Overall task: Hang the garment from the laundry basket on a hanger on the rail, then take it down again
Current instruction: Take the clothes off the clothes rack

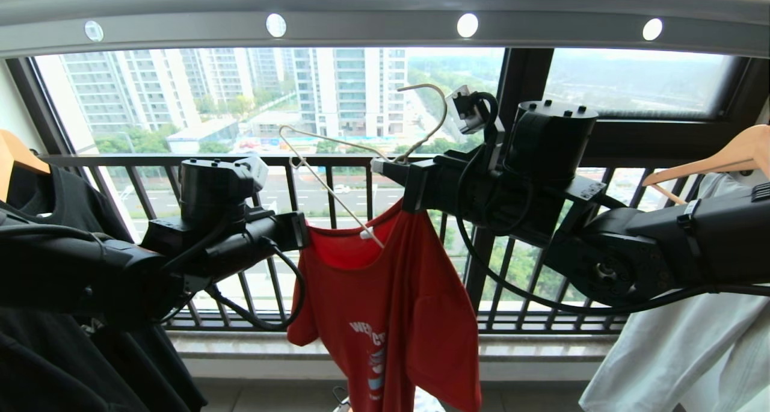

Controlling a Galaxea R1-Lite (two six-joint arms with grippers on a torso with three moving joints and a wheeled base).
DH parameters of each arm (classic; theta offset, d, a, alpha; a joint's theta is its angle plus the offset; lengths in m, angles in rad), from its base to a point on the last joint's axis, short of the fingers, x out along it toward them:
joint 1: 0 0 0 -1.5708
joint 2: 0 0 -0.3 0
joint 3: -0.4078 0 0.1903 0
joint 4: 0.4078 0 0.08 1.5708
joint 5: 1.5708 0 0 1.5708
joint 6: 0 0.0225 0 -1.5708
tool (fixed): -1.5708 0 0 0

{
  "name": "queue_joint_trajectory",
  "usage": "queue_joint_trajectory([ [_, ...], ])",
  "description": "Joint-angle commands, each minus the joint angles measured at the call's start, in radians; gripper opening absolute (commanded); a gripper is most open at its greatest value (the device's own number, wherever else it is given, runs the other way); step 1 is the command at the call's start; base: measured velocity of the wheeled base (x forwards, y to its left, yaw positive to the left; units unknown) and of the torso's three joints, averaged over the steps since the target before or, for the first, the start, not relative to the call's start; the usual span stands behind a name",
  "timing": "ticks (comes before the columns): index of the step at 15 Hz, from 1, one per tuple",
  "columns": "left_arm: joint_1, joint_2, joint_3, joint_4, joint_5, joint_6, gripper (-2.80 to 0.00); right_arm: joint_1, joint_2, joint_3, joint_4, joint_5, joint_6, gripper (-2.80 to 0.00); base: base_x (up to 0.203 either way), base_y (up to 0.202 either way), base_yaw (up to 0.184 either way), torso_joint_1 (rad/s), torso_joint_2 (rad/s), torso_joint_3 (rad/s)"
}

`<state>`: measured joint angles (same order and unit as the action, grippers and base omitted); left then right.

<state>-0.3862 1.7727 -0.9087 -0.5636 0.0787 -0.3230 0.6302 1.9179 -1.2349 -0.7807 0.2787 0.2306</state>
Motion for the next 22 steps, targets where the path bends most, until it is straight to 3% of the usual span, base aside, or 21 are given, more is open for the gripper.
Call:
queue_joint_trajectory([
  [1,0.000,0.053,-0.003,-0.002,0.047,0.045,-2.80,0.000,0.008,0.000,-0.042,-0.002,0.009,-2.80,0.000,0.000,0.000,0.000,0.00,0.000],
  [3,-0.015,0.114,-0.008,-0.005,0.160,0.088,-2.80,0.001,0.018,-0.005,-0.095,-0.033,0.028,-2.80,0.000,0.000,0.000,0.000,0.00,0.000],
  [7,-0.039,0.163,0.000,-0.004,0.167,0.108,-2.80,0.000,0.033,-0.017,-0.165,-0.052,0.039,-2.80,0.000,0.000,0.000,0.000,0.00,0.000],
  [10,-0.040,0.226,0.024,0.002,0.167,0.180,-2.80,-0.002,0.040,-0.058,-0.167,-0.123,0.039,-2.80,0.000,0.000,0.000,0.000,0.00,0.000],
  [13,-0.042,0.244,0.028,0.002,0.167,0.193,-2.80,-0.003,0.047,-0.064,-0.167,-0.133,0.038,-2.80,0.000,0.000,0.000,0.000,0.00,0.000],
  [16,-0.067,0.173,0.055,-0.001,0.139,0.188,-2.80,0.000,0.069,-0.057,-0.167,-0.136,0.030,-2.80,0.000,0.000,0.000,0.000,0.00,0.000],
  [18,-0.072,0.146,0.062,-0.005,0.056,0.178,-2.80,0.018,0.061,-0.003,-0.165,-0.120,0.018,-2.80,0.000,0.000,0.000,0.000,0.00,0.000],
  [20,-0.070,0.191,0.015,-0.016,0.134,0.107,-2.80,0.039,0.040,0.072,-0.161,-0.029,-0.028,-2.80,0.000,0.000,0.000,0.000,0.00,0.000],
  [22,-0.072,0.220,-0.001,-0.057,0.178,0.079,-2.80,0.043,0.050,0.083,-0.159,0.015,-0.042,-2.80,0.000,0.000,0.000,0.000,0.00,0.000],
])
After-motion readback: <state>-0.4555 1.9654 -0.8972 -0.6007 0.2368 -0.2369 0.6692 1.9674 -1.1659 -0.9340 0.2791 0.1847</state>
